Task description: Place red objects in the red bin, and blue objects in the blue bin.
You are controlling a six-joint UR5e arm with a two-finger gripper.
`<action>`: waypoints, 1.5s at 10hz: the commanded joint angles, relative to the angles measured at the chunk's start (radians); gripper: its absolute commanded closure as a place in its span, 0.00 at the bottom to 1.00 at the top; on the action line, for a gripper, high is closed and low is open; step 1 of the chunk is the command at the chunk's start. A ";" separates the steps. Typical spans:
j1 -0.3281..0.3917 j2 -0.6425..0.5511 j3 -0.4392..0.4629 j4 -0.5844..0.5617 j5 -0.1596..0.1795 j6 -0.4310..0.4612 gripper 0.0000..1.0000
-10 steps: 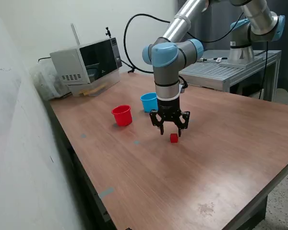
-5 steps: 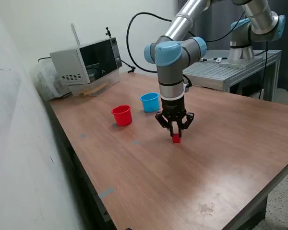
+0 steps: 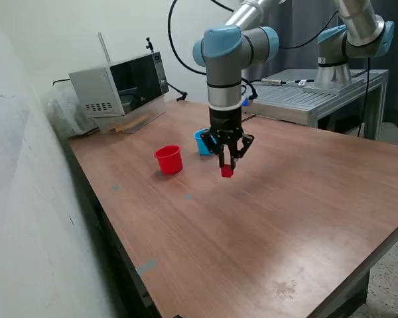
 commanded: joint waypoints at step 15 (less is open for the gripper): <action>-0.312 0.050 -0.071 -0.075 -0.153 0.405 1.00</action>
